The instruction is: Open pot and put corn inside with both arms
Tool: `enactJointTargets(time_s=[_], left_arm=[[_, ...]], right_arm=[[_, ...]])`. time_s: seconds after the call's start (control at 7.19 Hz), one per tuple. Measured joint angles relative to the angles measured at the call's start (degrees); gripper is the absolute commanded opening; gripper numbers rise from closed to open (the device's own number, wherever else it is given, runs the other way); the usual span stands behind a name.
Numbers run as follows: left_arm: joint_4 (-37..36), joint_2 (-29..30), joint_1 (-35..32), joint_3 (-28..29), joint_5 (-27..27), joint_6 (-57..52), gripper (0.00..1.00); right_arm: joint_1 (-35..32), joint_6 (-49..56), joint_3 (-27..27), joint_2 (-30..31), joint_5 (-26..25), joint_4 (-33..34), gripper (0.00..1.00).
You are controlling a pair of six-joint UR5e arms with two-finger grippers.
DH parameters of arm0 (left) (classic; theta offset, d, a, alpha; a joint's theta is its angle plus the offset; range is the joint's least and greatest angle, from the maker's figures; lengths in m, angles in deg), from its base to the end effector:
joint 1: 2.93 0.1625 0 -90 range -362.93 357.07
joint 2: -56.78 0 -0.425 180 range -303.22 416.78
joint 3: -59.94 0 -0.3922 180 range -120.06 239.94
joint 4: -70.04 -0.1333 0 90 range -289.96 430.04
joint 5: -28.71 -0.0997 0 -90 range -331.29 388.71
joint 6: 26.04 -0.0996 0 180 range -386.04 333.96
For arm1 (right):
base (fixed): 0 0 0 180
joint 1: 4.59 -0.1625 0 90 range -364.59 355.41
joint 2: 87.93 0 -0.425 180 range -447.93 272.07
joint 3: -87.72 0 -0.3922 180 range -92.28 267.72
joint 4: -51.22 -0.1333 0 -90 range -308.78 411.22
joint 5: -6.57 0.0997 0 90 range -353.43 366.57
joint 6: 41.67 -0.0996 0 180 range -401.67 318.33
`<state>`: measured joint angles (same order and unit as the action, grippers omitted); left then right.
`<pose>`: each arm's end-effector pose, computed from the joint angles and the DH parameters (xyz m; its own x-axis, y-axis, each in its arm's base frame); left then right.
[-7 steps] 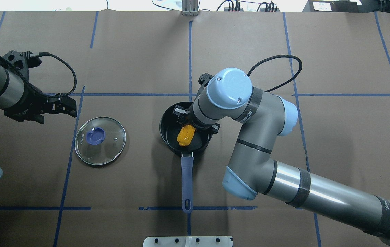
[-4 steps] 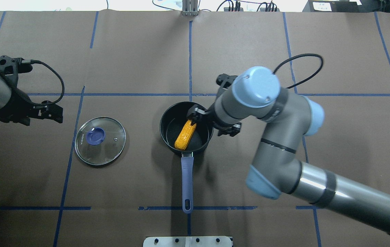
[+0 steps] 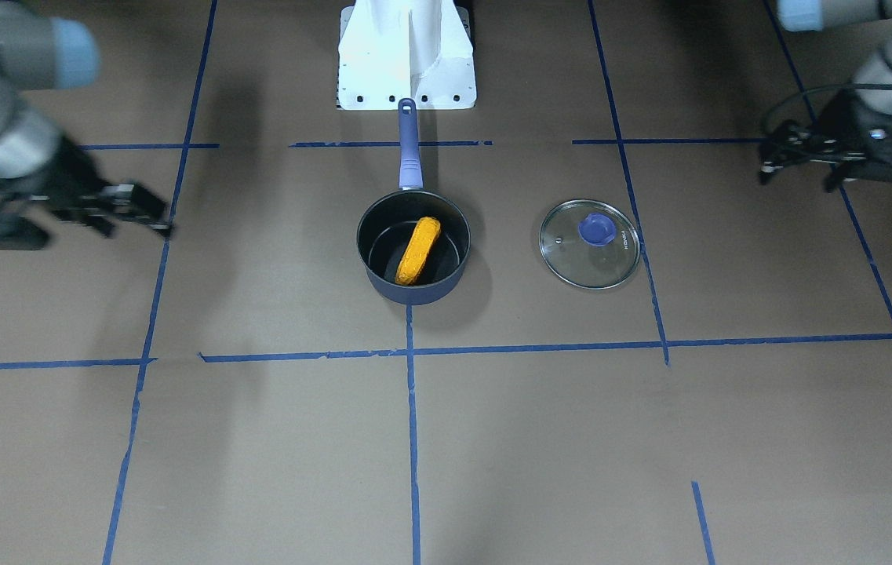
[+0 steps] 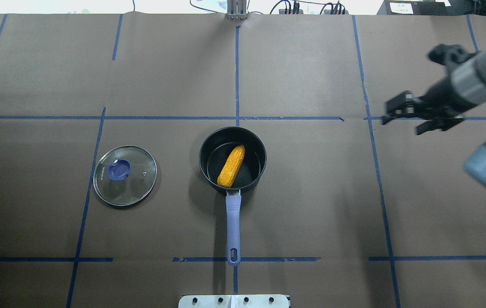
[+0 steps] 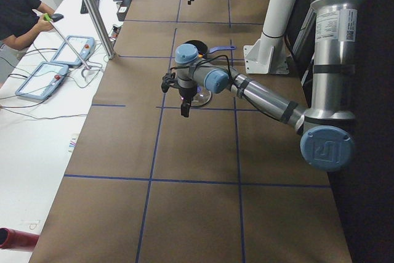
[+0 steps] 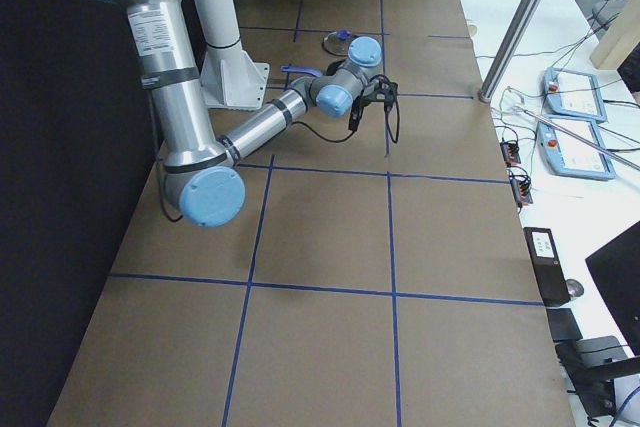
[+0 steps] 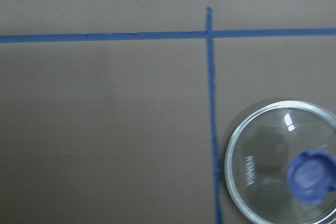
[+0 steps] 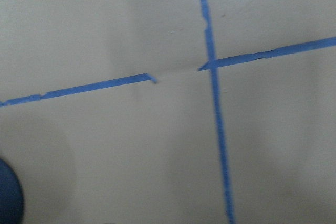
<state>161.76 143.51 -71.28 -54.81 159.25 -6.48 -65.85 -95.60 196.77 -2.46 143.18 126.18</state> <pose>0.1068 -0.4549 0.4735 0.6901 0.2024 -0.6948 -0.1147 0.9785 0.1712 -0.1936 -0.4796 0.4205 0.5299 0.1251 0.8388 -0.0894 0.9918 -0.0914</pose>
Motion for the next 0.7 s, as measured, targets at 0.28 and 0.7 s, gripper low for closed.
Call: enactJointTargets(time_s=[0.28,0.7], left_arm=[[-2.3,-0.4,-12.5,6.6,2.8,-18.3,1.0],[-3.7,-0.4,-19.6,12.4,5.9,-27.8,1.0]], right_arm=[[-10.6,23.6,0.0,10.2,2.0,3.3,1.0],[-24.8,59.8,-0.9,12.8,-3.2,21.4,1.0]])
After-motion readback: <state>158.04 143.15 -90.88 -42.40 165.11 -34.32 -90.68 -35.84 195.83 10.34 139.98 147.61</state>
